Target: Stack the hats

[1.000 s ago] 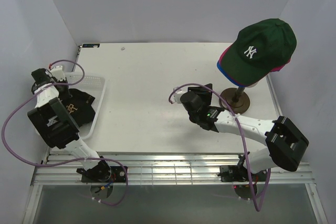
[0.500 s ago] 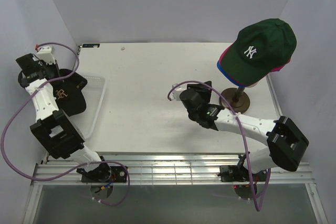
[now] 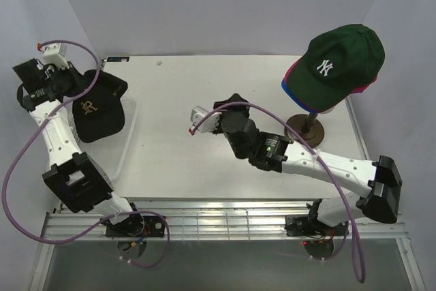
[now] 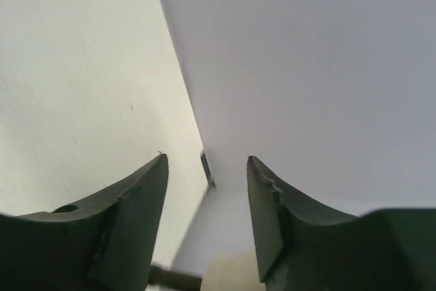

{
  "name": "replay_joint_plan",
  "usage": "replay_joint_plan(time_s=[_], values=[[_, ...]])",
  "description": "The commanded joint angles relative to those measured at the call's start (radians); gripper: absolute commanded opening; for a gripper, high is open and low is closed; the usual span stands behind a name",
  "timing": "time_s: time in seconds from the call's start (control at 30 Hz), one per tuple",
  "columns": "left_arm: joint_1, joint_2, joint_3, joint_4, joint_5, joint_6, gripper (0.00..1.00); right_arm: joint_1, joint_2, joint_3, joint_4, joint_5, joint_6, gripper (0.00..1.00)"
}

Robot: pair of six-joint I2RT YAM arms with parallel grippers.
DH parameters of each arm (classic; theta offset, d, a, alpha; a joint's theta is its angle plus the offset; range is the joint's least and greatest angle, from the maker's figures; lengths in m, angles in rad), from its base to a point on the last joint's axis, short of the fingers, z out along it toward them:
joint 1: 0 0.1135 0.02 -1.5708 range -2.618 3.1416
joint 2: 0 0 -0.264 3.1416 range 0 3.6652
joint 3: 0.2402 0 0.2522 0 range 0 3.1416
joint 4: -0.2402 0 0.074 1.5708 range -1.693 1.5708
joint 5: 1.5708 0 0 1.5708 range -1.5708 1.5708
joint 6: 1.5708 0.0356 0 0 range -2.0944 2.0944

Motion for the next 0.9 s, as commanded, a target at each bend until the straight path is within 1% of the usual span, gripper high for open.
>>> replay_joint_plan(time_s=[0.0, 0.03, 0.07, 0.1, 0.17, 0.2, 0.23, 0.3, 0.33, 0.4, 0.47, 0.53, 0.57, 0.6, 0.73, 0.8, 0.87], values=[[-0.092, -0.069, 0.065, 0.038, 0.177, -0.203, 0.0, 0.123, -0.069, 0.042, 0.153, -0.283, -0.052, 0.58], [-0.114, -0.081, 0.065, 0.05, 0.203, -0.277, 0.0, 0.173, -0.071, 0.017, 0.204, -0.332, -0.089, 0.61], [-0.14, -0.089, 0.063, 0.074, 0.213, -0.315, 0.0, 0.197, -0.068, -0.015, 0.276, -0.401, -0.13, 0.67], [-0.181, -0.097, 0.06, 0.087, 0.227, -0.347, 0.0, 0.218, -0.065, -0.087, 0.44, -0.431, -0.217, 0.7], [-0.217, -0.114, 0.063, 0.113, 0.263, -0.427, 0.0, 0.258, -0.031, -0.144, 0.59, -0.5, -0.293, 0.76], [-0.23, -0.117, 0.079, 0.113, 0.27, -0.444, 0.0, 0.266, -0.016, -0.156, 0.641, -0.508, -0.337, 0.77], [-0.256, -0.121, 0.085, 0.113, 0.273, -0.461, 0.0, 0.276, 0.026, -0.149, 0.698, -0.509, -0.347, 0.77], [-0.272, -0.138, 0.1, 0.113, 0.289, -0.497, 0.0, 0.284, 0.06, -0.127, 0.736, -0.508, -0.362, 0.79], [-0.281, -0.144, 0.103, 0.114, 0.292, -0.508, 0.0, 0.292, 0.085, -0.117, 0.775, -0.514, -0.397, 0.79], [-0.286, -0.167, 0.094, 0.127, 0.307, -0.554, 0.0, 0.3, 0.115, -0.109, 0.795, -0.531, -0.448, 0.8], [-0.292, -0.184, 0.085, 0.143, 0.319, -0.579, 0.0, 0.307, 0.178, -0.083, 0.833, -0.494, -0.544, 0.8], [-0.307, -0.204, 0.076, 0.15, 0.327, -0.602, 0.0, 0.31, 0.251, -0.075, 0.925, -0.462, -0.623, 0.8], [-0.312, -0.209, 0.074, 0.15, 0.332, -0.608, 0.0, 0.31, 0.276, -0.067, 1.018, -0.44, -0.701, 0.8], [-0.315, -0.21, 0.074, 0.148, 0.345, -0.62, 0.0, 0.31, 0.299, -0.058, 1.057, -0.434, -0.733, 0.8], [-0.323, -0.22, 0.063, 0.148, 0.352, -0.628, 0.0, 0.307, 0.418, 0.023, 1.131, -0.402, -0.809, 0.8], [-0.326, -0.224, 0.053, 0.15, 0.347, -0.623, 0.0, 0.303, 0.452, 0.069, 1.193, -0.39, -0.856, 0.79], [-0.33, -0.232, 0.044, 0.147, 0.342, -0.614, 0.0, 0.295, 0.494, 0.101, 1.215, -0.37, -0.884, 0.79]])
